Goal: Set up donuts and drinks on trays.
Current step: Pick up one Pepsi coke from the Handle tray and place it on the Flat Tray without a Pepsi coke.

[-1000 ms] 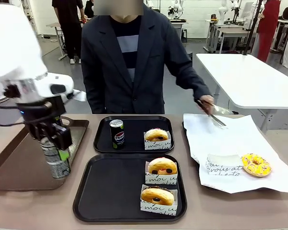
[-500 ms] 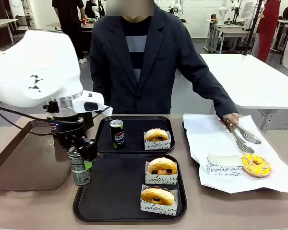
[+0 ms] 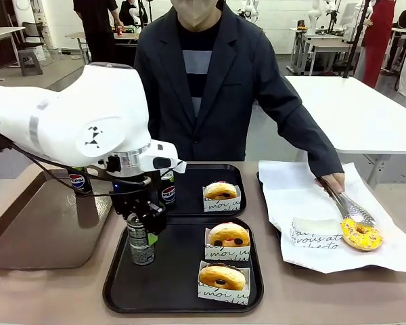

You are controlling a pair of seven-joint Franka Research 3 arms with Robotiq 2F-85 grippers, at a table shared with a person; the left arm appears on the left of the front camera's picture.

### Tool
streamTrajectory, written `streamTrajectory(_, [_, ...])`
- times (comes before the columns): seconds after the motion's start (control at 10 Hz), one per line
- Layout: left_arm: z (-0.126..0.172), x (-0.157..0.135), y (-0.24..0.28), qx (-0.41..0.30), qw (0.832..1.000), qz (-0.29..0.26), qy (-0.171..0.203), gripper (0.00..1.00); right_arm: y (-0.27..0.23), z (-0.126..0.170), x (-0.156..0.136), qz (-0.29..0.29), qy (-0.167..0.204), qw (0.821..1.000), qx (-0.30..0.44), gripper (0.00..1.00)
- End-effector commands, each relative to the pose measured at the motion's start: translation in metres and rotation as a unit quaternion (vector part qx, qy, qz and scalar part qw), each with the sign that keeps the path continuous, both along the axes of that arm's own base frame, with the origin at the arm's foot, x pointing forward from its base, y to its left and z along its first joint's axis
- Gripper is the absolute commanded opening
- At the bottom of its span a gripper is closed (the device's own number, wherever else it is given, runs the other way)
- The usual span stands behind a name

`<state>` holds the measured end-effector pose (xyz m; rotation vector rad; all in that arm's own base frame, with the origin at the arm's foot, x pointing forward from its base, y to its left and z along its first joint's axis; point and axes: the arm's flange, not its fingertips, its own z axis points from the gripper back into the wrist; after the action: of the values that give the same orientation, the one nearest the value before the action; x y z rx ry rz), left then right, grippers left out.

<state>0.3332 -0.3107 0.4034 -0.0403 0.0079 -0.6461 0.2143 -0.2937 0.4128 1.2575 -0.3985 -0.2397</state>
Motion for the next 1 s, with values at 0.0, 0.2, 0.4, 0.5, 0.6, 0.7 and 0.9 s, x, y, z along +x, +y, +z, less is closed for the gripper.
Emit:
streamTrajectory(0.0, [-0.0037, 0.0135, -0.0155, -0.001, 0.999, 0.005, -0.036, 0.59, -0.0013, 0.0002, 0.0005, 0.001, -0.014, 1.0, 0.003, 1.0])
streamTrajectory(0.2, [-0.0086, 0.015, -0.0222, 0.0, 0.999, 0.011, -0.039, 0.59, -0.0013, 0.0002, 0.0005, 0.001, -0.014, 1.0, 0.003, 1.0])
streamTrajectory(0.4, [-0.0088, 0.0143, -0.0127, -0.005, 1.0, -0.001, -0.029, 0.59, -0.0013, 0.0002, 0.0005, 0.001, -0.014, 1.0, 0.003, 1.0])
streamTrajectory(0.5, [-0.0088, 0.0143, -0.0127, -0.005, 1.0, -0.001, -0.029, 0.59, -0.0013, 0.0002, 0.0005, 0.001, -0.014, 1.0, 0.003, 1.0])
streamTrajectory(0.6, [-0.0088, 0.0143, -0.0127, -0.005, 1.0, -0.001, -0.029, 0.59, -0.0013, 0.0002, 0.0005, 0.001, -0.014, 1.0, 0.003, 1.0])
streamTrajectory(0.7, [-0.0088, 0.0143, -0.0127, -0.005, 1.0, -0.001, -0.029, 0.59, -0.0013, 0.0002, 0.0005, 0.001, -0.014, 1.0, 0.003, 1.0])
streamTrajectory(0.9, [-0.012, 0.0153, -0.0129, 0.0, 1.0, 0.003, -0.03, 0.59, -0.0013, 0.0002, 0.0005, 0.001, -0.014, 1.0, 0.003, 1.0])
